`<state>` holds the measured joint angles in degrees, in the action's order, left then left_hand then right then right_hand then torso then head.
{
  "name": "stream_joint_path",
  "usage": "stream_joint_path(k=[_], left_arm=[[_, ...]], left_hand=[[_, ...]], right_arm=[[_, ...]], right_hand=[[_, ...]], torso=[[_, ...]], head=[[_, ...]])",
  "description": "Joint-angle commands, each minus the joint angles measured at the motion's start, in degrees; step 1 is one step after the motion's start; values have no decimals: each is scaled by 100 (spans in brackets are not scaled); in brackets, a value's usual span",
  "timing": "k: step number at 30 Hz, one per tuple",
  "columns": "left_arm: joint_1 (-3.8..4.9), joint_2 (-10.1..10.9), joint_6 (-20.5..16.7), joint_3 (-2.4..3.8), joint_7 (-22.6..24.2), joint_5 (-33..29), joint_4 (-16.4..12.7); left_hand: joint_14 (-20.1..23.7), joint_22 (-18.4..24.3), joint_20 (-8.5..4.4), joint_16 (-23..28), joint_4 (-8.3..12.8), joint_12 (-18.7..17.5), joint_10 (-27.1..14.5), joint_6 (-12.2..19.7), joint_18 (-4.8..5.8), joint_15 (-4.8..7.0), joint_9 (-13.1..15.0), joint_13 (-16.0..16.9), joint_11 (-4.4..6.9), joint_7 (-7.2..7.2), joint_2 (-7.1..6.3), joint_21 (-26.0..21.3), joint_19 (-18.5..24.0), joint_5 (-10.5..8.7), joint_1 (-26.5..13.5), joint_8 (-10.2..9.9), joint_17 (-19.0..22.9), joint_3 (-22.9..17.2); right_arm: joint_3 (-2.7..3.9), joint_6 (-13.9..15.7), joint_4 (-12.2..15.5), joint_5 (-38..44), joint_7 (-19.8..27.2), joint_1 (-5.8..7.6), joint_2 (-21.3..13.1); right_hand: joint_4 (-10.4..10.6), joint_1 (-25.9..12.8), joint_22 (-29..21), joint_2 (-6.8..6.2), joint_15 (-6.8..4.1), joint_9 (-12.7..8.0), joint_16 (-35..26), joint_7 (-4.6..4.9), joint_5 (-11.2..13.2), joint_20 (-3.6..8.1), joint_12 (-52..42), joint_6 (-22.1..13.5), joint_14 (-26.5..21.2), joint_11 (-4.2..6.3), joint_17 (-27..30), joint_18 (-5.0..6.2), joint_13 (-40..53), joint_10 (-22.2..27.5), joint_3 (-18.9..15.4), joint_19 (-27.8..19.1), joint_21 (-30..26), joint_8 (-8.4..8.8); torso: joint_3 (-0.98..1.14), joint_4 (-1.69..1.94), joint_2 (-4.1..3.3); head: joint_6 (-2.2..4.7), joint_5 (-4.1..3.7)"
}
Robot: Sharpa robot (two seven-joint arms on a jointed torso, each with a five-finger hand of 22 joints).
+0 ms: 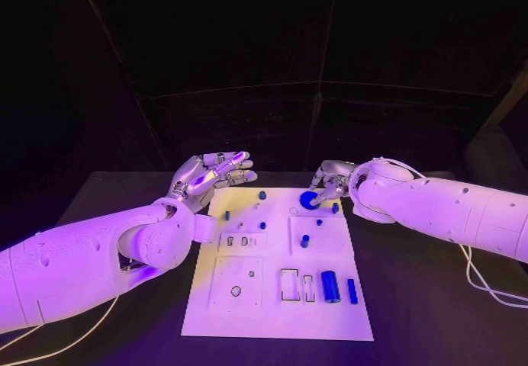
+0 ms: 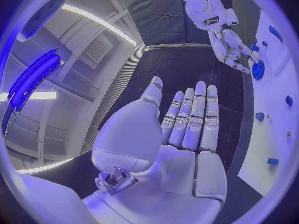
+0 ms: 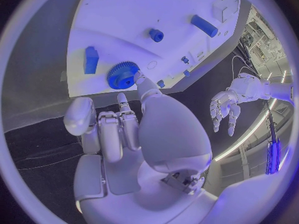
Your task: Assemble the parts on the task board
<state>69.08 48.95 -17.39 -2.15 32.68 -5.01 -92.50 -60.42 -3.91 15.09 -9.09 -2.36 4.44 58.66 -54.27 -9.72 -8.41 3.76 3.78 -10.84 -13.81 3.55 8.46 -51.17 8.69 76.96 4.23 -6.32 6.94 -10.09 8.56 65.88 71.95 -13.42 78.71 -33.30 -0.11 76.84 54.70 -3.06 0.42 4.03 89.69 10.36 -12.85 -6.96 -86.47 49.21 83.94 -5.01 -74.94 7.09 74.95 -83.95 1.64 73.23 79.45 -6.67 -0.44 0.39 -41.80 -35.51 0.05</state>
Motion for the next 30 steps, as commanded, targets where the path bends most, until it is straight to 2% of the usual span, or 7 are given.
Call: stream_joint_path(k=[1,9,12,23,30], left_arm=[[9,-10,90,3,13,-4,-4],[9,-8,88,1,9,-4,-6],[9,-13,90,1,9,-4,-6],[9,-19,94,1,6,-4,-3],[9,-20,99,0,4,-4,-1]], left_hand=[[-33,4,-12,39,38,0,23,-25,-83,2,0,0,6,-7,51,-37,-36,-15,19,12,-5,-10],[-34,4,-12,44,45,-5,17,-20,-82,1,-2,-2,2,-13,50,-41,-39,-14,22,7,-7,-8],[-34,4,-12,44,45,-5,17,-20,-82,1,-2,-2,2,-13,50,-41,-39,-14,22,7,-7,-8],[-34,4,-12,44,45,-5,17,-20,-82,1,-2,-2,2,-13,50,-41,-39,-14,22,7,-7,-8],[-36,4,-12,49,50,-10,11,-14,-82,-1,-4,-4,-2,-17,52,-46,-41,-14,24,2,-9,-7]], right_arm=[[2,-194,-40,88,-83,10,30],[2,-262,-136,94,-73,-1,109],[2,-278,-169,98,-66,-9,150],[2,-318,-297,166,-70,-40,250],[2,-306,-308,325,-50,-56,262]], right_hand=[[-19,42,9,5,49,3,27,-8,-26,3,-18,-43,602,-22,-1491,-106,980,-302,-3,32,24,-37],[-33,63,10,28,54,4,24,-3,-6,-2,-18,-53,600,-27,-1480,-106,979,-296,16,31,26,-52],[-39,69,339,45,56,6,11,-2,4,-6,-22,-52,590,-29,-1431,-162,985,-296,27,189,127,-63],[-74,107,426,126,58,16,8,-7,46,-11,-37,-16,587,-27,-1420,-174,1007,-302,86,238,170,-125],[-235,263,477,233,40,29,7,-30,166,3,-58,113,586,-5,-1417,-180,1042,-317,257,259,200,-240]], torso=[[2,7,2],[4,6,0],[5,9,-3],[11,1,-3],[15,7,-2]], head=[[-6,-11],[-11,-8],[-19,-3],[-50,7],[-73,7]])
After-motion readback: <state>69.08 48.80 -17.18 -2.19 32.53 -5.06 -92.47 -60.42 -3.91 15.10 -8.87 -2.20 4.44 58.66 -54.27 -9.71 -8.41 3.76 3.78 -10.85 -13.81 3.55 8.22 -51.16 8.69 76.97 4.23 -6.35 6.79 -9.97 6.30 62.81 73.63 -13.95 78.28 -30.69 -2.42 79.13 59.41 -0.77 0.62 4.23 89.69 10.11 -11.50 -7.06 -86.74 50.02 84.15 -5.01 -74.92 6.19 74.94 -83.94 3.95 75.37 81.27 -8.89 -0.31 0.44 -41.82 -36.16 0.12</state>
